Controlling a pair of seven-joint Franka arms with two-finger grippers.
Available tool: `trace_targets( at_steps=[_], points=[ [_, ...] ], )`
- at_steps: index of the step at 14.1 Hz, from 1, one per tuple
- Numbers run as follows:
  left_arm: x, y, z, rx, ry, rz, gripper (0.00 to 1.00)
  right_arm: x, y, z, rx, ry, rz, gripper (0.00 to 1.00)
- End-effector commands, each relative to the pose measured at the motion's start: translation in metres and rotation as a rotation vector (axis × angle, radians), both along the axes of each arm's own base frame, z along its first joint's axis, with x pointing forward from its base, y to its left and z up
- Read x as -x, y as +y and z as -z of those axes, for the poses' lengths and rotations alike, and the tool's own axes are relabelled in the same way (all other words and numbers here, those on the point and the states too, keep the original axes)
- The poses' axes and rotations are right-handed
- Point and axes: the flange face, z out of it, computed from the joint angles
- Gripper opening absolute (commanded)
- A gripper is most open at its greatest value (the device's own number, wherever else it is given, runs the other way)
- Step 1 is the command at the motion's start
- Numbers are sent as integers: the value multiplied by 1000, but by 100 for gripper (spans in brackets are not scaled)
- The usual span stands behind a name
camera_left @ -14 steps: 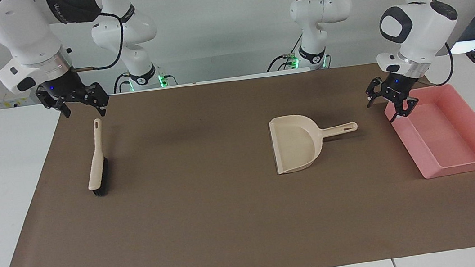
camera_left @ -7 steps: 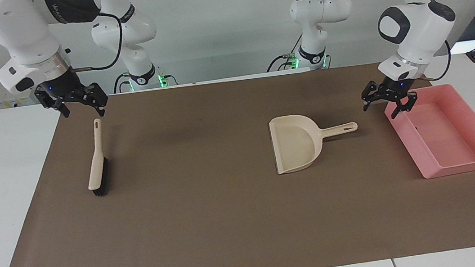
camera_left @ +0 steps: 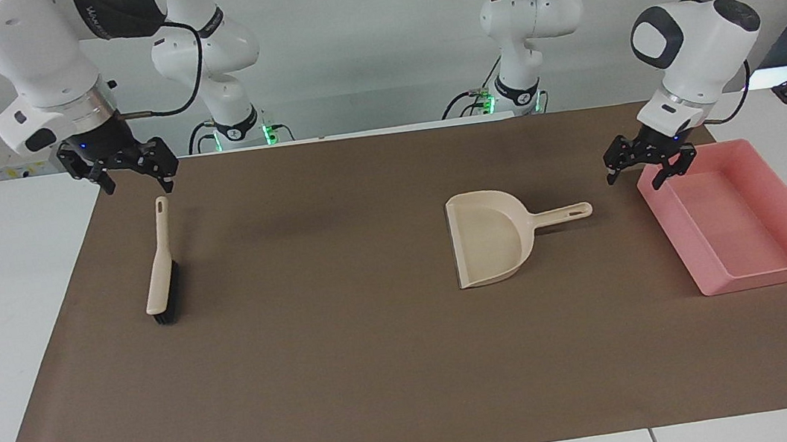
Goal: Clean e-waste and dump in bin
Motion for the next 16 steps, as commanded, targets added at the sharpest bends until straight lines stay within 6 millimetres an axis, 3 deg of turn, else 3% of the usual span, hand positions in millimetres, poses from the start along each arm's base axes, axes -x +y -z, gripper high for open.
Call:
trace_targets(
  at_steps=[1,6,12,16],
  points=[
    [-13,-7,-24,-37,38,-55,98,4,-3,-1,3,-11,-5,99],
    [-16,-7,-91,-89,91,-47,100,4,-4,0,3,-8,-5,99],
    [3,-9,-169,-106,185,-44,100,4,-4,0,3,-10,-5,99],
    [2,-11,-195,-103,211,-44,100,4,-4,0,3,-10,-5,99]
  ],
)
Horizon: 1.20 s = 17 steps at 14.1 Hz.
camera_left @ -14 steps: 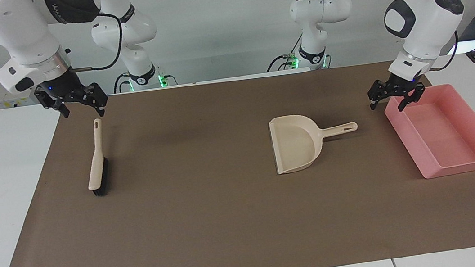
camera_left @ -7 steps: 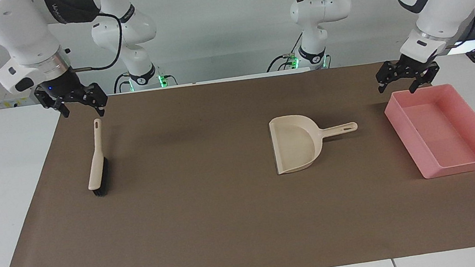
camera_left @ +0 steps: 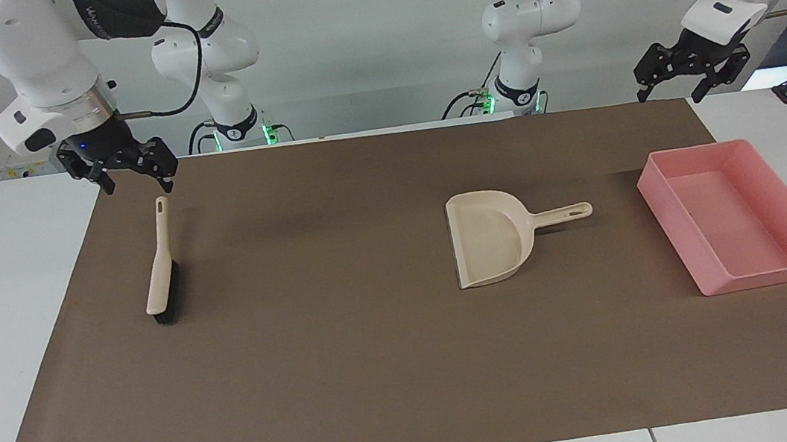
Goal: Clean e-waste and dump in bin
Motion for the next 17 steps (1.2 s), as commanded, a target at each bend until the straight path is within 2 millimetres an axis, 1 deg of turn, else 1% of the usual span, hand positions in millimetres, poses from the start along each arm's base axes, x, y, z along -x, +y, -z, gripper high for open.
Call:
trace_targets(
  at_steps=[1,2,3,5,6,8,9,10,12,15,17],
  points=[
    [-13,1,-14,-15,36,-16,100,4,-4,0,3,-10,-6,99],
    [-22,0,-12,-15,30,-14,100,4,-3,0,1,-10,-6,99],
    [-25,-1,-14,-14,25,-19,100,4,-4,0,3,-10,-6,99],
    [-22,-15,-18,-19,20,-27,100,4,-4,0,3,-10,-6,99],
    [-21,-12,-18,-19,20,-56,100,4,-4,0,3,-10,-6,99],
    [-20,-13,-20,-19,17,-58,100,4,-4,0,3,-10,-6,99],
    [-20,-11,-18,-19,20,-64,100,4,-4,0,3,-8,-6,99],
    [-18,-4,-15,-19,33,-76,100,4,-4,0,3,-8,-6,99],
    [-14,-5,-9,-19,42,-71,100,4,-4,0,1,-10,-4,99],
    [-12,-4,-9,-18,39,-74,100,4,-3,0,1,-10,0,99],
    [-12,-3,-9,-19,39,-85,100,3,-1,0,-68,-13,61,99]
  ],
)
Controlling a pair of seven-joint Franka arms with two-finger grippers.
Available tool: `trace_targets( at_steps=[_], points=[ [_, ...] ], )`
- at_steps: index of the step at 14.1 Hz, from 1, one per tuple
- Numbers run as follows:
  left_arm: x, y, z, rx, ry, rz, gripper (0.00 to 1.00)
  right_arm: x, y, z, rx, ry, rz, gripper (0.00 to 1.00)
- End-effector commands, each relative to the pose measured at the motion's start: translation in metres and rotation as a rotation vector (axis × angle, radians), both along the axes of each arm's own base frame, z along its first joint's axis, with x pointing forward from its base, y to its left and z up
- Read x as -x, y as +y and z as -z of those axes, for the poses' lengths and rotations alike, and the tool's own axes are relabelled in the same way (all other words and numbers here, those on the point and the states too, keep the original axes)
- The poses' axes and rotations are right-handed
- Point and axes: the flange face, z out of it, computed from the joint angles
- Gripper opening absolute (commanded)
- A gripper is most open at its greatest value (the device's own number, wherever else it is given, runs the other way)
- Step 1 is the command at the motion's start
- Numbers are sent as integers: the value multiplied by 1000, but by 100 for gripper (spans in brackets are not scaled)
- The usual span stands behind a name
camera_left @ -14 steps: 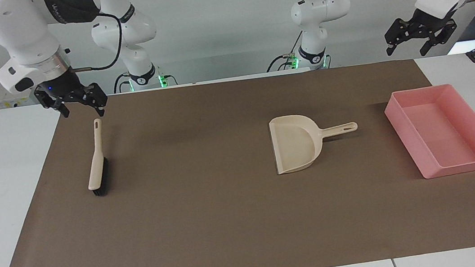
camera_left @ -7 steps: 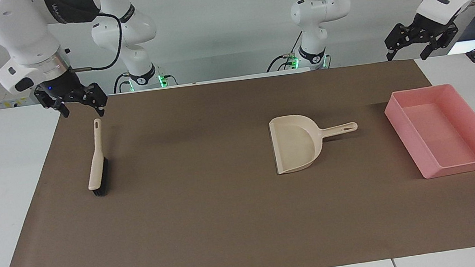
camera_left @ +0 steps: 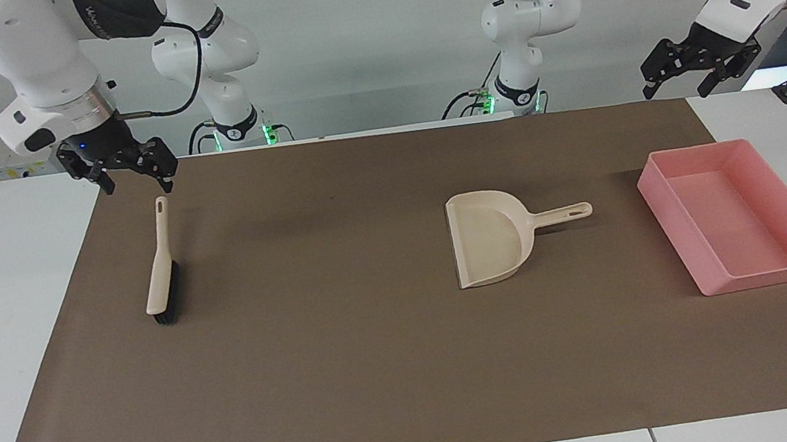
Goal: Clean e-waste and dump in bin
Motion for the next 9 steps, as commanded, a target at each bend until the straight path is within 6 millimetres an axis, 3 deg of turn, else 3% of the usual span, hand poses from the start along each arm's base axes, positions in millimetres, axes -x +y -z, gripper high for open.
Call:
trace_targets(
  at_steps=[1,4,9],
  points=[
    [7,0,0,-17,7,-30,100,3,-6,-1,-60,-14,67,99],
    [9,18,2,-16,5,-60,100,3,-7,0,-54,-9,64,99],
    [9,14,5,-13,-2,-53,100,4,-8,0,-49,-11,21,99]
  ],
)
